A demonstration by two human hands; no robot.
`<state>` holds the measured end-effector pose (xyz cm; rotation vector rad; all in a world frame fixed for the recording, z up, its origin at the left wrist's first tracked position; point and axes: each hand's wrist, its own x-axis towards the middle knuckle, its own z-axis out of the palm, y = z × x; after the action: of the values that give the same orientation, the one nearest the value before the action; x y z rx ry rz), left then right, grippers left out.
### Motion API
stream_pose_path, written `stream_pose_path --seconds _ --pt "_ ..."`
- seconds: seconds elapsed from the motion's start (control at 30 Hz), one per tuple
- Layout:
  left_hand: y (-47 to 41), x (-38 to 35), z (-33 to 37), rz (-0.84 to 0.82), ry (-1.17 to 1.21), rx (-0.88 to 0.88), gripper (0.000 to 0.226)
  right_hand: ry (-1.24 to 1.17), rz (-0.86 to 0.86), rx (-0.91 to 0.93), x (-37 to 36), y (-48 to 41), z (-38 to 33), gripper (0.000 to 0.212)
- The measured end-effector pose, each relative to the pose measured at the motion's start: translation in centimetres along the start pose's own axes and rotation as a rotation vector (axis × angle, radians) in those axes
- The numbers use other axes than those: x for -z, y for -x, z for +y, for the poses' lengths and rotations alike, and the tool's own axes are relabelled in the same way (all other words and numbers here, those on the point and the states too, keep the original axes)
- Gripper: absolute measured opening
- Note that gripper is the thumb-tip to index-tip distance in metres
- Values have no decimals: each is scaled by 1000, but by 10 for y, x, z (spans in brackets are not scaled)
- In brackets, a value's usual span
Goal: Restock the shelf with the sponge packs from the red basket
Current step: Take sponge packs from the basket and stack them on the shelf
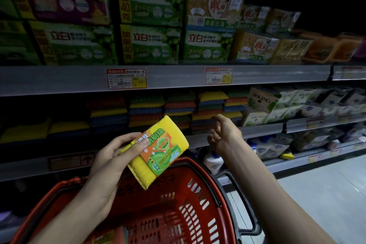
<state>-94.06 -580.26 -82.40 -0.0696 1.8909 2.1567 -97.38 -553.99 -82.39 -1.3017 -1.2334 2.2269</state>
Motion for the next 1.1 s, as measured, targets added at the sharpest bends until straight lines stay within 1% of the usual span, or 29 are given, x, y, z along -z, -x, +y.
stream_pose_path --seconds 0.1,0.23,0.37,0.5,0.7,0.8,1.0,1.1 --pt "2 1 0 17 11 -2 43 51 -80 -4 -11 12 14 24" --pt "3 4 0 35 17 4 41 104 -121 15 -25 20 28 29" --pt "3 9 1 48 17 -4 40 114 -103 3 -32 23 33 33" --pt "2 13 1 58 17 -4 39 89 -73 22 -37 22 35 31" --pt "1 16 3 59 25 -18 43 35 -71 19 -42 20 37 30" --pt "1 15 3 53 24 -21 42 38 -64 21 -44 20 36 27" --pt "1 15 3 53 17 -20 40 29 -32 22 -44 21 34 30" --pt "0 15 4 48 13 -19 38 13 -28 13 -41 21 32 28"
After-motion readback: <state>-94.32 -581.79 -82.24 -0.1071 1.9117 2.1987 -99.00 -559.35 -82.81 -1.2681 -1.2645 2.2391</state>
